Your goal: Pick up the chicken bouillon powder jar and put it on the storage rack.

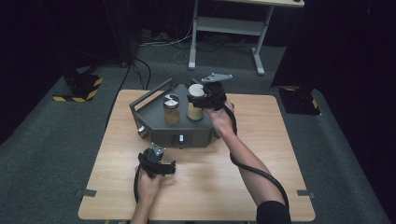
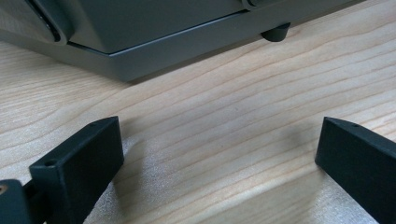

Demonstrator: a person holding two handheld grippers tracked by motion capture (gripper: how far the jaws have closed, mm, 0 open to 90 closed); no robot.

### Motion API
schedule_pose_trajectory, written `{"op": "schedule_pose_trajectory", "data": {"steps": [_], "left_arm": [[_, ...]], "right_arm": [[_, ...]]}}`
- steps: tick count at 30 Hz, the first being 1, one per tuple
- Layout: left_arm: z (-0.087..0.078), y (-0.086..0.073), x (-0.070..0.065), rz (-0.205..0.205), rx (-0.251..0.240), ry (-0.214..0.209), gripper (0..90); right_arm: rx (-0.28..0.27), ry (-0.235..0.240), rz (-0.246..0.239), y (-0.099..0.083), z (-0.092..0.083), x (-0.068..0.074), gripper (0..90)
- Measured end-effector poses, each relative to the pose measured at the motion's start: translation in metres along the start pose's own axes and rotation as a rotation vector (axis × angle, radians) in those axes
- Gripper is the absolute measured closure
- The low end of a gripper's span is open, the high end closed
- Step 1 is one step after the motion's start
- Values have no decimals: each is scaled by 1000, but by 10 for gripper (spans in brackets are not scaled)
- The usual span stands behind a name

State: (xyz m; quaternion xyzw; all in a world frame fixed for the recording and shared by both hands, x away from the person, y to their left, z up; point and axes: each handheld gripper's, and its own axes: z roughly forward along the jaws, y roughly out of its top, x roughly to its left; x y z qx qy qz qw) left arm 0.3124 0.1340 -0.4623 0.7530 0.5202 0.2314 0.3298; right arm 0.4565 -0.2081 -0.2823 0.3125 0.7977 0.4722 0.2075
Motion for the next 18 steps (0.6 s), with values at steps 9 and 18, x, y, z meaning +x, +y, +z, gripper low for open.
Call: {"op": "schedule_pose_trajectory", "data": {"steps": [9,18], "left_arm": [[0,0,0,0,0,0,9],[0,0,0,0,0,0,9]], "right_arm": [[-4,7,0,-1,1,-2,331],[-6,37,24,-2,1,-7,263]]}}
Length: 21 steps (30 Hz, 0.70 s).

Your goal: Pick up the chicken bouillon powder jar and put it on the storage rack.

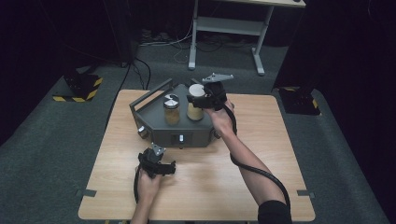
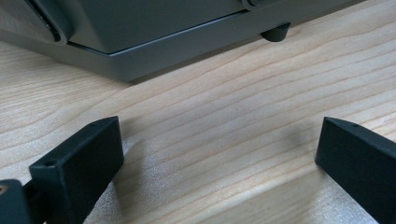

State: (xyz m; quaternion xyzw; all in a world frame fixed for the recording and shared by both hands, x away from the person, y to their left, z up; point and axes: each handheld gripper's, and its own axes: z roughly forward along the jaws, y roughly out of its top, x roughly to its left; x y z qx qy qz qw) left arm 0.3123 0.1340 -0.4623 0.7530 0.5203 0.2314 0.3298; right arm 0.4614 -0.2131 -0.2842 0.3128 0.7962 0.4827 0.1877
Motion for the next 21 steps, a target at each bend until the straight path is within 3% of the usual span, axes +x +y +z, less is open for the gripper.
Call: {"op": "schedule_pose_trajectory", "data": {"steps": [12,21], "left_arm": [[0,0,0,0,0,0,9],[0,0,0,0,0,0,9]], "right_arm": [[-8,-26,-9,-2,0,8,109],[-9,-34,7,-5,-4,4,84]]}}
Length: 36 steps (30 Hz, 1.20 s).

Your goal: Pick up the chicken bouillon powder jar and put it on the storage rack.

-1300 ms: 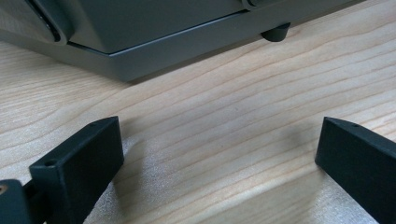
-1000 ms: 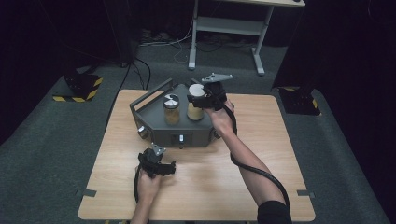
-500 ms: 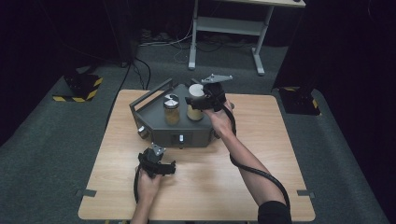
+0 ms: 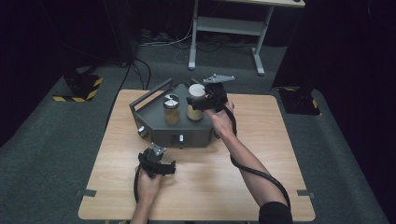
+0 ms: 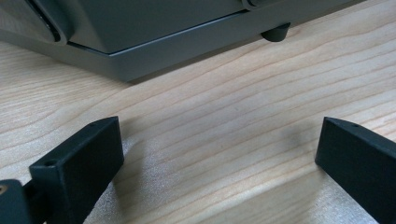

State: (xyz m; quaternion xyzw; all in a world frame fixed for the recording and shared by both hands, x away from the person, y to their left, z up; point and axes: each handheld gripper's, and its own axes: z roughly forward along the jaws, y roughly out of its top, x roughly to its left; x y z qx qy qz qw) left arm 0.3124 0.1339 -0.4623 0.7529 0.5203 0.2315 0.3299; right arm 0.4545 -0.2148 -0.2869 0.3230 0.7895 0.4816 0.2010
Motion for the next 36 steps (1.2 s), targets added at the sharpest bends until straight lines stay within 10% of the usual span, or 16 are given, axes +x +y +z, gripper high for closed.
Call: {"op": "schedule_pose_trajectory", "data": {"steps": [36], "left_arm": [[0,0,0,0,0,-1,8]], "right_arm": [[-76,15,26,-62,-63,-30,78]]}}
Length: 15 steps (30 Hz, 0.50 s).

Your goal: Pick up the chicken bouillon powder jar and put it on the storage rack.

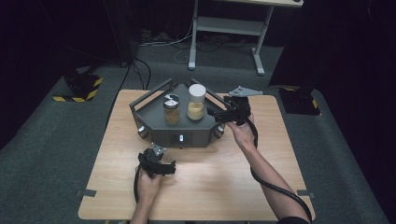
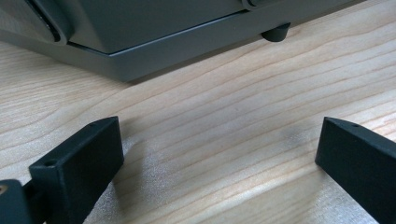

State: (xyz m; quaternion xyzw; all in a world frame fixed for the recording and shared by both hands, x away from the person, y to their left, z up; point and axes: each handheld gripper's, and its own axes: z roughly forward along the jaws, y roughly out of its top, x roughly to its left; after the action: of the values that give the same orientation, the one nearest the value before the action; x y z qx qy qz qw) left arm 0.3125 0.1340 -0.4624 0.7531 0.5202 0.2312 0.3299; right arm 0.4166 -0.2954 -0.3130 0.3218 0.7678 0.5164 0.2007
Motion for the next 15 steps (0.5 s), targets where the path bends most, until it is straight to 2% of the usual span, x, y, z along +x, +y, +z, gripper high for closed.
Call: {"op": "schedule_pose_trajectory", "data": {"steps": [5,15], "left_arm": [[0,0,0,0,1,0,8],[0,0,0,0,1,0,8]], "right_arm": [[0,-9,12,-14,-10,-3,77],[3,-31,75,-51,-26,-10,78]]}}
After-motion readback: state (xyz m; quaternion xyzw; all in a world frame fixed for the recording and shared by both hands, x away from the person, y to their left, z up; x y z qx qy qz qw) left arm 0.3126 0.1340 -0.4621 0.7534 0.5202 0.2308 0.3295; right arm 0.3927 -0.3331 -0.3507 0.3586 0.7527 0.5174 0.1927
